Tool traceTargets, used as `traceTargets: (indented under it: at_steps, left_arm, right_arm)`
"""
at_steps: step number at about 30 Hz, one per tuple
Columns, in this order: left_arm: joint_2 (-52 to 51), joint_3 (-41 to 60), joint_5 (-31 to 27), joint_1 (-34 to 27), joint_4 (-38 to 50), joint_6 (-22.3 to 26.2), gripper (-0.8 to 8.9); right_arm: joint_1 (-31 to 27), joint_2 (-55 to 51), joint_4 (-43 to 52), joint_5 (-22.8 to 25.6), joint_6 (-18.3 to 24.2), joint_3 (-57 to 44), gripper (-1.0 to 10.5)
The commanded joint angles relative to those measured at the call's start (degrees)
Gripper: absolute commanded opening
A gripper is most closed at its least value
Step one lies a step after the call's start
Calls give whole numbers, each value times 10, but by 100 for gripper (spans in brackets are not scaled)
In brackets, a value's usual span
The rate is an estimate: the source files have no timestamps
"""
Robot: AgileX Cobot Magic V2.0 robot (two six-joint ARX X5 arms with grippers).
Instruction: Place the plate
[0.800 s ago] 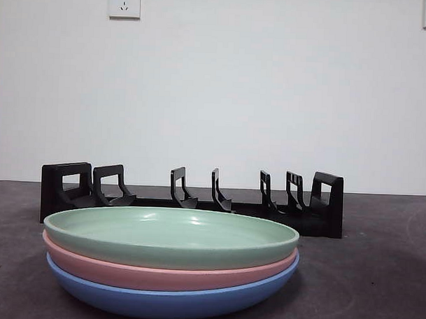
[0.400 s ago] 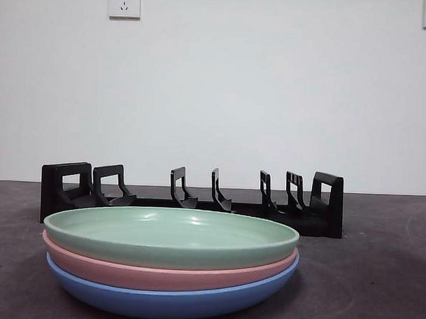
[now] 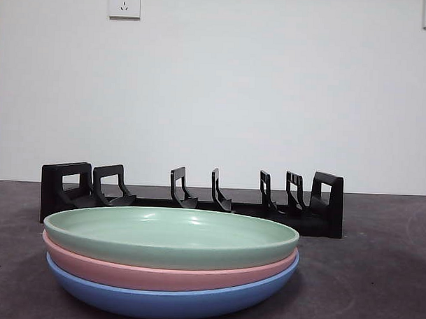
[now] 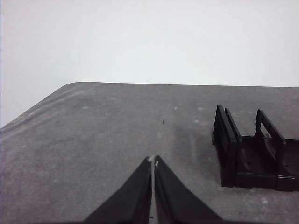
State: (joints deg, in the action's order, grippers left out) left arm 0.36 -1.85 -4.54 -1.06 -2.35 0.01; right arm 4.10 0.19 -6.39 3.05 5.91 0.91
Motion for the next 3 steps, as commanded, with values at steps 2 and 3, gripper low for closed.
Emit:
traceTargets:
  at_steps: [2, 3]
  left_arm:
    - [-1, 10, 0, 0, 7, 0, 8]
    - [-1, 10, 0, 0, 7, 0, 8]
  right_arm:
    - [0, 0, 8, 0, -7, -2, 19]
    - [0, 0, 8, 0, -7, -2, 19]
